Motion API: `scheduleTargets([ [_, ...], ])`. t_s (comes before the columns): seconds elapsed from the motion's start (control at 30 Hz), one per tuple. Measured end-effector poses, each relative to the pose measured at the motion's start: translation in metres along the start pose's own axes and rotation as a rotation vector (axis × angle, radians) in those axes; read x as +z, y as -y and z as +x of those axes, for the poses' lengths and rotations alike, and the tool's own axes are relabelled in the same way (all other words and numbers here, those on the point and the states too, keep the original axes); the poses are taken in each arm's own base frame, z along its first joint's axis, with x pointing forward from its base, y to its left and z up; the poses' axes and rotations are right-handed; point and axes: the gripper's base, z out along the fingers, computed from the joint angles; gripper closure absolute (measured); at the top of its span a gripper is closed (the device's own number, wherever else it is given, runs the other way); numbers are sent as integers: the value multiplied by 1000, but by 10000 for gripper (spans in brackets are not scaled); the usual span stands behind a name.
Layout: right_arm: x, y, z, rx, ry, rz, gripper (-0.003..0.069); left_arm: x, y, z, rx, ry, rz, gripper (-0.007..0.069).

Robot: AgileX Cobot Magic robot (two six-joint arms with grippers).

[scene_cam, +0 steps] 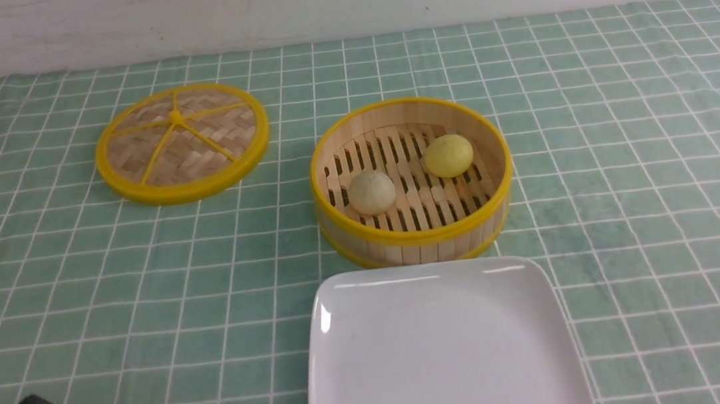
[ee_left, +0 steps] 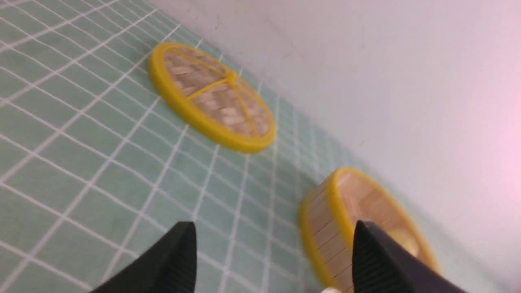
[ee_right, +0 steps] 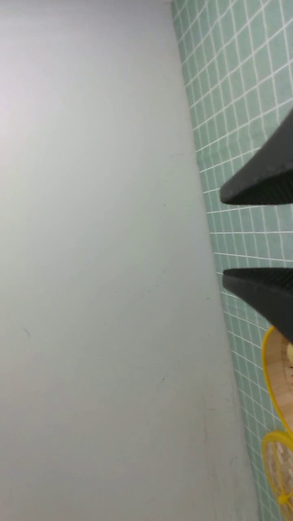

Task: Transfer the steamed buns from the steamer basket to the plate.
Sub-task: Use the right arm to grab the steamed stuffed bun that is closest to it

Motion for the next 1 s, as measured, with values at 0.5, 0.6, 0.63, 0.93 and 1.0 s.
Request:
scheduleTargets([
  [0.5, 0, 0, 5, 2, -50, -3, 419, -1, 0, -12, -261, 133, 15, 113],
  [0.6, 0, 0, 5, 2, -51, -3, 419, -1, 1, -10, -268, 106, 26, 113],
  [0.63, 0, 0, 5, 2, -51, -3, 419, -1, 1, -10, -269, 106, 26, 113],
  [0.93, -1, -1, 14, -21, -153, -10, 419, -1, 12, -1, -132, -26, 108, 113],
  [1.0, -2, -3, 17, -56, -190, -34, 419, -6, 29, -10, 16, -36, 185, 113],
])
